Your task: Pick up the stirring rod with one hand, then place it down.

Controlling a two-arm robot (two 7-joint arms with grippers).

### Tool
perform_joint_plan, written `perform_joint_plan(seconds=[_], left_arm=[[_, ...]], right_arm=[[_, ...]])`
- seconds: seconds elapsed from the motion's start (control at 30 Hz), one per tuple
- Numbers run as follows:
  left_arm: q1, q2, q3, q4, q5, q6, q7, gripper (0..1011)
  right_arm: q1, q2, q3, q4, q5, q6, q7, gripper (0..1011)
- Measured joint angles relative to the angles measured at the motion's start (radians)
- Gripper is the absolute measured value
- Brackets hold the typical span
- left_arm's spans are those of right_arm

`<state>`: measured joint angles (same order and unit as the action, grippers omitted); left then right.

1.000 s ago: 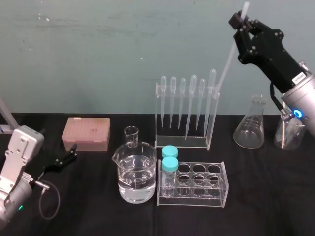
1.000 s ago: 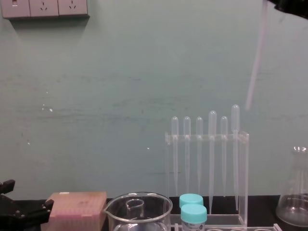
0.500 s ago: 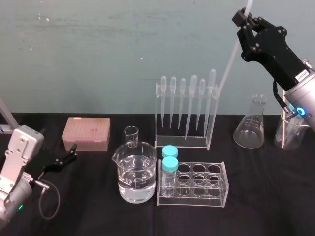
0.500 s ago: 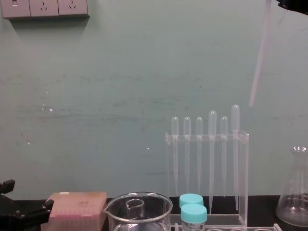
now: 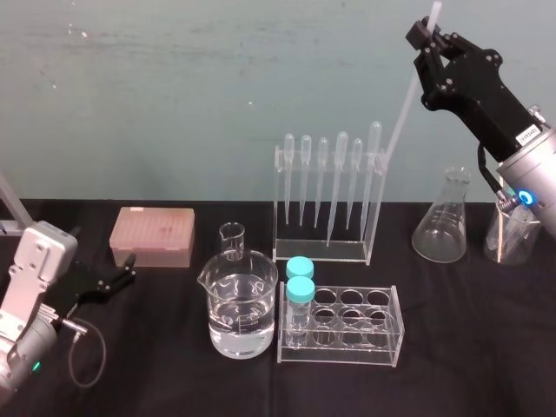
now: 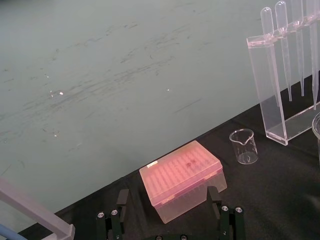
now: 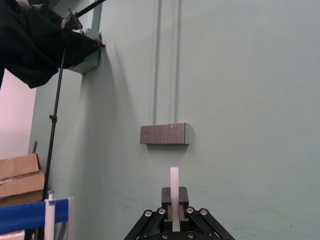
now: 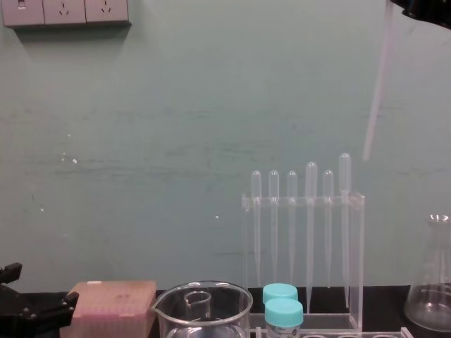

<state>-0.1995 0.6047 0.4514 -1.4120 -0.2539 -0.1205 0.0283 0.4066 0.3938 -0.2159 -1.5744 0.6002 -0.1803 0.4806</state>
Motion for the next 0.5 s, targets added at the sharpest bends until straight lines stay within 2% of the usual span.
perform_joint_plan(seconds=[0.5], left_arm=[[0.000,0.000,0.000,0.000,0.000,0.000,0.000,1000]], right_arm=[[-0.003,0.001,-0.003,-0.002,-0.001,0.005,-0.001,67]])
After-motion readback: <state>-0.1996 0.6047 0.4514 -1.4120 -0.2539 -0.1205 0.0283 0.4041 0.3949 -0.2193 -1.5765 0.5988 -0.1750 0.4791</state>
